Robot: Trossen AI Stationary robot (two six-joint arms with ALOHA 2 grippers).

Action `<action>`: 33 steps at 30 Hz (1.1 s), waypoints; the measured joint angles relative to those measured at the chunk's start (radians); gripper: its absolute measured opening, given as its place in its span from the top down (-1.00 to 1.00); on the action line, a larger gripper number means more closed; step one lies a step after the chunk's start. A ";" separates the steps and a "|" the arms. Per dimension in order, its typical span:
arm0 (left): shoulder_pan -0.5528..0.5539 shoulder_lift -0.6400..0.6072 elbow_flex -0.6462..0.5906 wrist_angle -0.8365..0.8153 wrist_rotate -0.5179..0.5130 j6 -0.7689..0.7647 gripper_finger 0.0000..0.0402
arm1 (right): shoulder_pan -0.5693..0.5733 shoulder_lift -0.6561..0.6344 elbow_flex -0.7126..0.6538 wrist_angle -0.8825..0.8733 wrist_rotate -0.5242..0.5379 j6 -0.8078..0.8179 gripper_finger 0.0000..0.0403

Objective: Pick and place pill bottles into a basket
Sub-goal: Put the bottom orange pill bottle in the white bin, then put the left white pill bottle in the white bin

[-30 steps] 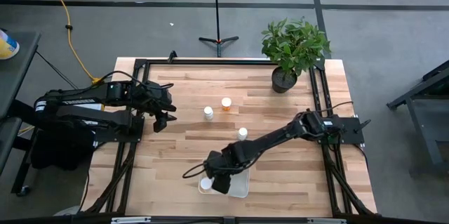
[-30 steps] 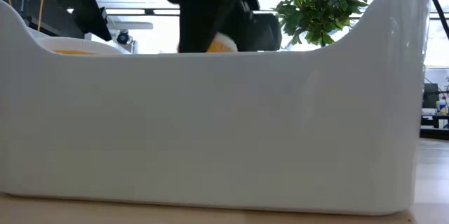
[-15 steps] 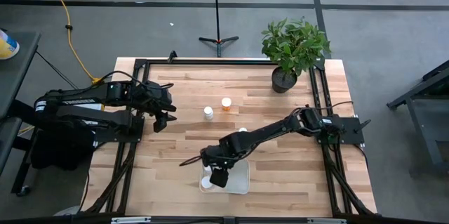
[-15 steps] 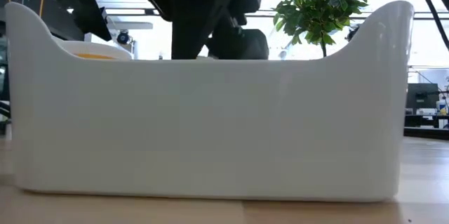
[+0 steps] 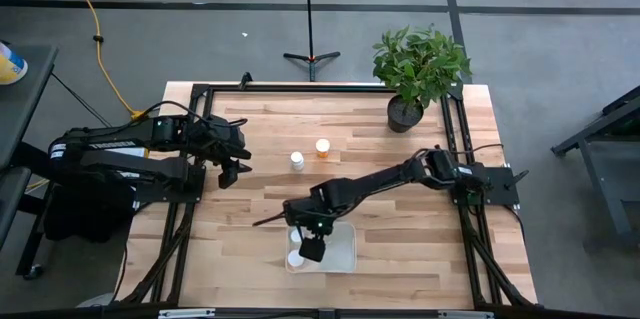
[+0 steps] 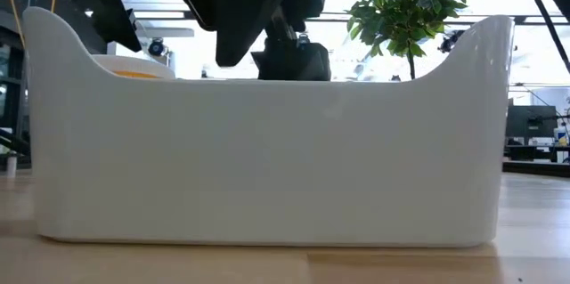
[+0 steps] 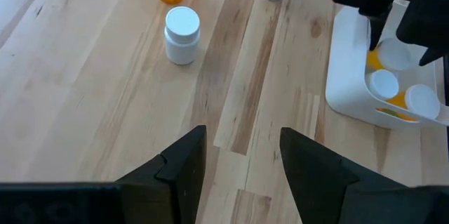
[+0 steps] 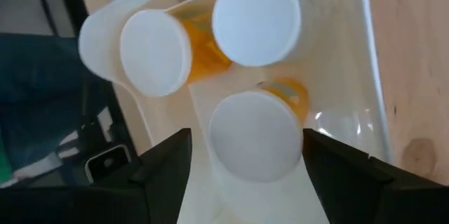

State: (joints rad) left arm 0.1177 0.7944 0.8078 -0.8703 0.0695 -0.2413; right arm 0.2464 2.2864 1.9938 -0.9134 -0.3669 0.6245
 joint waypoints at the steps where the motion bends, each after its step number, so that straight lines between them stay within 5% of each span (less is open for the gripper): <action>1: 0.000 0.000 0.000 0.000 0.000 0.000 -0.08 | -0.002 0.000 0.000 0.000 -0.008 -0.004 -0.29; 11: 0.000 0.000 0.000 0.000 0.002 -0.018 -0.08 | -0.033 -0.006 0.005 -0.003 -0.028 -0.048 -0.29; 19: 0.000 0.000 0.000 0.000 0.002 -0.020 -0.08 | -0.077 -0.009 0.161 -0.064 -0.017 -0.116 -0.29; 28: 0.000 0.000 0.000 0.000 0.002 -0.026 -0.08 | -0.118 -0.012 0.364 -0.153 0.278 -0.267 -0.29; 33: 0.000 0.000 0.000 0.001 0.002 -0.026 -0.08 | -0.178 -0.011 0.361 -0.187 0.298 -0.258 -0.29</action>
State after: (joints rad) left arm 0.1176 0.7944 0.8078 -0.8693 0.0711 -0.2676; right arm 0.0683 2.2752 2.3547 -1.1001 -0.0688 0.3660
